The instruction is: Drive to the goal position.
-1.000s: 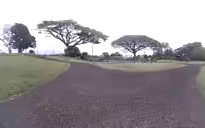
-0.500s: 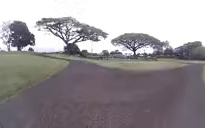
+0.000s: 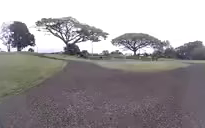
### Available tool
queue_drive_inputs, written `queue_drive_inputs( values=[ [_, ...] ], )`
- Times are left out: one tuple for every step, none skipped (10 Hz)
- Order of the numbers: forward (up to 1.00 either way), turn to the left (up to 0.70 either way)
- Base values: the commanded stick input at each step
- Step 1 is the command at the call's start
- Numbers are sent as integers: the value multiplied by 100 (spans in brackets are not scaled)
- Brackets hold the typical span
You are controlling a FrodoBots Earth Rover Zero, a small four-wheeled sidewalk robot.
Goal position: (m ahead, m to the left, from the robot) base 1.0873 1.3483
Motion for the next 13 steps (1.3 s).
queue_drive_inputs(
  values=[
    [70,35],
    [70,35],
    [70,35],
    [70,16],
    [70,0],
    [70,0],
    [70,0],
    [70,0],
    [70,0],
    [70,0],
    [70,0],
    [70,0],
    [70,0]
  ],
)
